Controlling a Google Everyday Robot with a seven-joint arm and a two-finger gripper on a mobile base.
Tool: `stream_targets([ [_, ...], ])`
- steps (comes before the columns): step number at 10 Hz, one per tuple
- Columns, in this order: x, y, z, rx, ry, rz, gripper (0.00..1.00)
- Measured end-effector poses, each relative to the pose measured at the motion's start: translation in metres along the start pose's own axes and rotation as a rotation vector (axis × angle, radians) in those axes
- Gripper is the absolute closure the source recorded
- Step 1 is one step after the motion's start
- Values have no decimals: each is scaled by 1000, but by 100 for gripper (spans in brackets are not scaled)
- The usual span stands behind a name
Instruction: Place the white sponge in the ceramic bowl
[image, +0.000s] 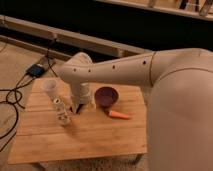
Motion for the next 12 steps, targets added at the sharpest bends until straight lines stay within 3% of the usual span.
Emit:
stream_targets([
  [5,-2,-1,1,0,2,-8,35],
  [8,-27,-21,11,24,18,-116,35],
  [9,-51,-38,18,59,18,-200,35],
  [12,-98,-60,30,121,19,-369,35],
])
